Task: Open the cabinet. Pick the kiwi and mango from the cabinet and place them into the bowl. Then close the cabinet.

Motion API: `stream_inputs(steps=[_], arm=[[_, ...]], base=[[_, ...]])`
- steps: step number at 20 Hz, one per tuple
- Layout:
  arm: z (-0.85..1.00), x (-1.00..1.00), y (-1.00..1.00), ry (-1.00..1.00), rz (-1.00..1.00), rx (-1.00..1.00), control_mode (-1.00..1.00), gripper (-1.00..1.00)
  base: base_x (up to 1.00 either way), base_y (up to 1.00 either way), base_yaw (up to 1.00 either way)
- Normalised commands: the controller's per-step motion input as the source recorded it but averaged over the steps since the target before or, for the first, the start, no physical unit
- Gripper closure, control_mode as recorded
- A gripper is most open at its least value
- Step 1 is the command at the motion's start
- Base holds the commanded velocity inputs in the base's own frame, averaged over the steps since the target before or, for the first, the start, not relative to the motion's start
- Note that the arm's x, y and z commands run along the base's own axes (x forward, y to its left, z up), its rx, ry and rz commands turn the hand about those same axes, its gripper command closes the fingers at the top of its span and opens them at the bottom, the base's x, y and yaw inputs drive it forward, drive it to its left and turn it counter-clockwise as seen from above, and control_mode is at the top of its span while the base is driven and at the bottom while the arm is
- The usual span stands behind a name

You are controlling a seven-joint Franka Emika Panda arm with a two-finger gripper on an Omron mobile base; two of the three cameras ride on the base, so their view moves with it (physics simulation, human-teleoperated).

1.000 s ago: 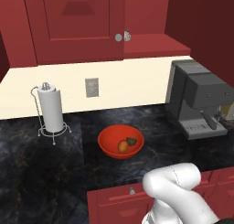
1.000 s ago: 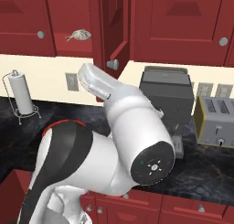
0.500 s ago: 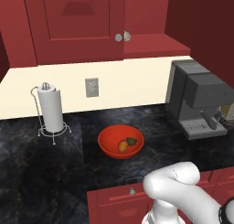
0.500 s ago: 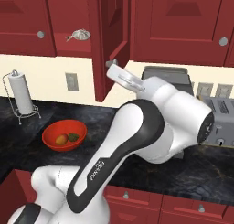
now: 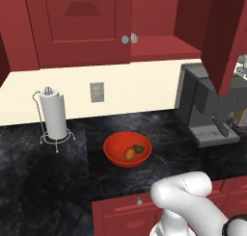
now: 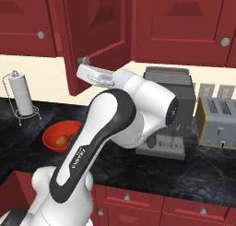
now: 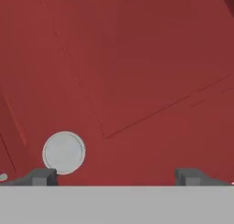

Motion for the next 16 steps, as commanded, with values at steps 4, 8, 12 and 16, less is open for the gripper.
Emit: stream_inputs(steps=[4, 8, 12, 16], arm=[[-0.08, 1.0, 1.0, -0.18, -0.01, 0.0, -1.0, -1.0], [-0.17, 1.0, 1.0, -0.13, -0.04, 0.0, -1.0, -1.0], [-0.17, 1.0, 1.0, -0.11, -0.02, 0.0, -1.0, -1.0], [-0.17, 1.0, 1.0, -0.03, -0.01, 0.03, -1.0, -1.0]], base=[[0.0, 0.0, 0.0], [0.0, 0.0, 0.0], [0.0, 0.0, 0.0], [0.0, 0.0, 0.0]])
